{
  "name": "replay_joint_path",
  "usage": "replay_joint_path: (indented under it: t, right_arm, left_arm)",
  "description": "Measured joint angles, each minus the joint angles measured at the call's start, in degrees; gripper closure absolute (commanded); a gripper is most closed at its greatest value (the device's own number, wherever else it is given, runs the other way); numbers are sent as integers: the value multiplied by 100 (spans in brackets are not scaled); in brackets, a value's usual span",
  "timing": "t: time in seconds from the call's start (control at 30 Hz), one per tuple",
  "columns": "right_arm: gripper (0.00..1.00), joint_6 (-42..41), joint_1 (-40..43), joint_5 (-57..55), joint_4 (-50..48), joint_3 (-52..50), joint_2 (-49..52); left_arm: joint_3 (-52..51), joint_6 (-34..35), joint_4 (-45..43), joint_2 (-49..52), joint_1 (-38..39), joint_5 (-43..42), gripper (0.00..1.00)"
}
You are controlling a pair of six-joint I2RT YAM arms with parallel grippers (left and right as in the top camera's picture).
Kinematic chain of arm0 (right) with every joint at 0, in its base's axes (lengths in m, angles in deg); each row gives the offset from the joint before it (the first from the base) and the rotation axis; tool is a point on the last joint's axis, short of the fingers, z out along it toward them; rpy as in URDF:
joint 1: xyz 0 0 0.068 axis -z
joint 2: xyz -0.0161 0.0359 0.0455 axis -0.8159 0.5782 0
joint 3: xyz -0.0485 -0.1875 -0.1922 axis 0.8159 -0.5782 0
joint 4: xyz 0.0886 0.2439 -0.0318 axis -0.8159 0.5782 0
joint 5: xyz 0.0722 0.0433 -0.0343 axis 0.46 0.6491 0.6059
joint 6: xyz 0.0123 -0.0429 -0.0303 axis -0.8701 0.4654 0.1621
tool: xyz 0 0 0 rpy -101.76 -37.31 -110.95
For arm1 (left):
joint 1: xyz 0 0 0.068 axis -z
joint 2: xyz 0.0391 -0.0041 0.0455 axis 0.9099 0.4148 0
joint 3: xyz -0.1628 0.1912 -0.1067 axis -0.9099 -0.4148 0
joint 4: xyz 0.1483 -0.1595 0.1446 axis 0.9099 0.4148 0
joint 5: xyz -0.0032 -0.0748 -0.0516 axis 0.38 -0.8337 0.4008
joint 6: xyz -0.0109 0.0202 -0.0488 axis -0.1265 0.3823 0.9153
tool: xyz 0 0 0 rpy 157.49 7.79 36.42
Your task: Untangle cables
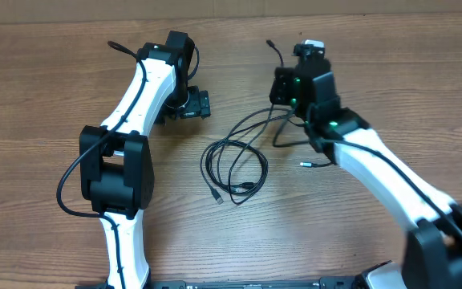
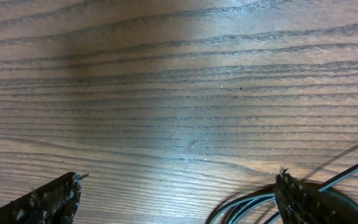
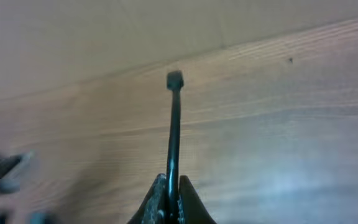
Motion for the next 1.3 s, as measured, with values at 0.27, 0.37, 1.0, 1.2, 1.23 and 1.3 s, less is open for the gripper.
replay_joint_path:
  t: [0.27,0.37,1.0,1.2,1.23,1.3]
  right_arm:
    - [96,-520,0,304,2535,9,-160]
    - [96,-629,0,667,3202,0,-155]
    - [38,-776,0,1467,3644,-2,-155]
    - [42,-787,0,2059,3139,-2,-155]
    - [44,-796,-11,2179,3012,-2,-155]
    - [44,-944,-46,2284,2822,-2,-155]
  left_arm:
    - [0,0,0,0,0,0,1]
    - [0,0,0,0,0,0,1]
    - [0,0,0,0,0,0,0]
    - [0,0,0,0,0,0,1]
    - [0,0,0,0,0,0,0]
    - [0,0,0,0,0,0,1]
